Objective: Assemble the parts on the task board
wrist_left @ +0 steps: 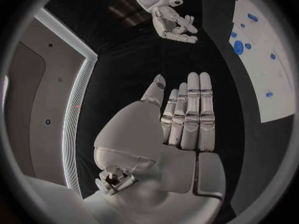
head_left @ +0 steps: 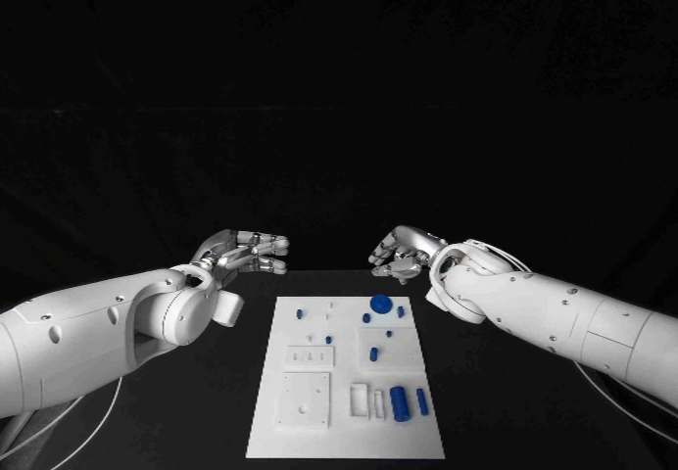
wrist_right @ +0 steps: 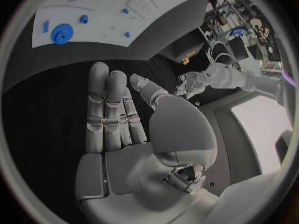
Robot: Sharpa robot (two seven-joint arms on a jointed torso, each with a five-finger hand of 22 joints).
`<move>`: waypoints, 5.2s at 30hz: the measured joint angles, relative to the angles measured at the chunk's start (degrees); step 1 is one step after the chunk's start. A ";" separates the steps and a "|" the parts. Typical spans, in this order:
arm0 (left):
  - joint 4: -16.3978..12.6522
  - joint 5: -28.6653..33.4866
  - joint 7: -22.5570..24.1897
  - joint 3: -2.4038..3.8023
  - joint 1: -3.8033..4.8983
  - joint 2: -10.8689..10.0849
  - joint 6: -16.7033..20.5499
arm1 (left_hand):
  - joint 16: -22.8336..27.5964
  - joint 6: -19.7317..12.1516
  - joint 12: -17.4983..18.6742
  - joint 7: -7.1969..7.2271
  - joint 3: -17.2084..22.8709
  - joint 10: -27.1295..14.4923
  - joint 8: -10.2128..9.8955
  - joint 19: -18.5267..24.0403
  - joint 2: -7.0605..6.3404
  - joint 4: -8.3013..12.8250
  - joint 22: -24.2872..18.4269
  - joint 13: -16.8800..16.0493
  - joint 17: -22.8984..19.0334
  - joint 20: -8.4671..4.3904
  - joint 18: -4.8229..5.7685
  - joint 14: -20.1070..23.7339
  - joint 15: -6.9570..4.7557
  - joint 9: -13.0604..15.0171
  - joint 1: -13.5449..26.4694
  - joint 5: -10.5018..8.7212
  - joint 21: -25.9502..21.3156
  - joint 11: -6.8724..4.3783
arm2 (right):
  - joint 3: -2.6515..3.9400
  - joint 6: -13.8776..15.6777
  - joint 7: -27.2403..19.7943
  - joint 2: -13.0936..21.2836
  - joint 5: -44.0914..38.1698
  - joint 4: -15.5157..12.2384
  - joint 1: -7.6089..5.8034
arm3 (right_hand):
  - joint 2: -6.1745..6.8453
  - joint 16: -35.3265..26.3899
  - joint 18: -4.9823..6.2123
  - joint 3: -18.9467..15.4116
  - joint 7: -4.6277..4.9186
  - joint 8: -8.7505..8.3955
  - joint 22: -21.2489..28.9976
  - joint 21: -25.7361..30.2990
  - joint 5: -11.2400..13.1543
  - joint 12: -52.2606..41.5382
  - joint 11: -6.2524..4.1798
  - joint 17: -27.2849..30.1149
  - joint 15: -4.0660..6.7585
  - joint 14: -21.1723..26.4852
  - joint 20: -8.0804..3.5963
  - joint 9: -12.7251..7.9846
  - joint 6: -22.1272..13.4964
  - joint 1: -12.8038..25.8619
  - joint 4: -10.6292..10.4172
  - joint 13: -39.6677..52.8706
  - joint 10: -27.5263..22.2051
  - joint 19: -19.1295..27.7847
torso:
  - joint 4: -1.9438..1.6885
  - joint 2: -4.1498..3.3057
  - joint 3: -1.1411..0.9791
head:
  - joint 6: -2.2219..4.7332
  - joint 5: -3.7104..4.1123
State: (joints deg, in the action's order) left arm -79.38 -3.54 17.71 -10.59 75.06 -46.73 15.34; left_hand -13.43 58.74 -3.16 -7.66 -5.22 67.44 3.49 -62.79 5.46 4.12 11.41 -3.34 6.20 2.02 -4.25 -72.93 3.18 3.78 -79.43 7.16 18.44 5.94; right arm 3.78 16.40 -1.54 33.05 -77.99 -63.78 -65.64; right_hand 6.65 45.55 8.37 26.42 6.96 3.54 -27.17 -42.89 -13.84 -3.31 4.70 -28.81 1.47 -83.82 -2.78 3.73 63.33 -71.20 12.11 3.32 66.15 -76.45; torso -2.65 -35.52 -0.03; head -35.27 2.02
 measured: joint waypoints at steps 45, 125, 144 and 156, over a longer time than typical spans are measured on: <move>-11.75 -1.87 -0.20 0.27 0.27 -5.73 -1.57 | -3.61 -1.24 0.01 -0.82 -1.80 -2.35 0.00 5.47 0.03 4.31 3.98 0.02 -0.38 0.83 0.72 4.06 0.83 -0.02 0.50 0.21 3.39 0.75 | -1.43 2.36 15.03 -3.14 -27.46 2.73 3.64 | 4.13 5.60 0.91 0.48 0.33 0.00 -15.97 4.07 6.73 0.00 1.14 4.32 -0.73 0.92 1.26 -0.16 -3.44 -2.80 -3.94 -0.02 -4.22 -2.98 | -4.50 -8.00 -0.20 | 0.94 3.89; -10.92 -1.91 -1.37 0.29 0.69 -5.46 -2.17 | -3.83 -1.24 0.01 -0.82 -1.64 -2.69 0.00 5.67 -0.26 4.48 4.35 0.00 -0.73 1.04 0.72 4.25 1.02 -0.03 0.80 0.20 3.39 0.79 | -1.65 5.75 18.44 -4.53 -30.25 4.00 3.68 | 0.27 6.25 -0.96 9.48 -1.96 -0.05 -40.43 5.04 10.12 0.20 -2.69 3.53 1.19 1.01 -1.01 0.32 8.08 -2.28 -0.95 0.05 8.67 -6.25 | -4.57 -10.49 0.04 | 2.91 3.48; -10.21 -1.90 -1.38 0.30 0.73 -4.62 -2.17 | -3.83 -1.44 0.01 -1.02 -1.64 -2.90 0.00 5.67 -0.26 4.48 4.46 0.01 -0.78 1.04 0.72 4.25 1.02 -0.03 0.80 0.20 3.39 1.00 | -1.61 8.91 20.30 -11.04 -30.94 8.37 1.56 | 0.20 6.25 -1.74 9.63 -1.96 -0.06 -43.78 7.71 10.13 0.18 -2.65 3.33 1.20 1.01 -1.41 0.31 8.07 -2.36 -0.78 0.11 8.60 -7.08 | -4.82 -10.67 0.19 | 4.26 3.71; -10.32 -1.90 -1.40 0.33 1.44 -4.03 -2.20 | -3.83 -1.44 0.01 -1.02 -1.48 -2.90 0.00 5.67 -0.26 4.63 4.52 0.01 -0.83 1.03 0.72 4.25 1.02 -0.04 0.80 0.20 3.39 0.99 | -1.60 10.32 20.29 -15.22 -31.04 12.49 1.44 | 0.21 6.25 -1.78 9.79 -1.95 -0.06 -44.29 8.17 10.00 0.22 -2.64 3.34 1.19 1.01 -1.41 0.30 8.06 -2.35 -0.62 0.11 8.57 -7.08 | -5.61 -11.45 0.63 | 4.91 4.39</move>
State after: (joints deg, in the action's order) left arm -89.70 -5.44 16.31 -10.25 76.50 -50.75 13.14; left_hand -17.26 57.30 -3.15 -8.68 -6.71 64.55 3.49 -57.12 5.20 8.75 15.92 -3.33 5.37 3.06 -3.53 -68.68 4.20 3.75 -78.63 7.36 21.83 6.94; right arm 2.18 26.72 18.75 17.83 -109.04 -51.29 -64.20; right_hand 6.86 51.79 6.60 36.22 5.01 3.48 -71.46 -34.73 -3.84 -3.08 2.06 -25.48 2.66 -82.81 -4.19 4.04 71.40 -73.55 11.49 3.42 74.73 -83.53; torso -8.26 -46.97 0.60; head -30.36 6.41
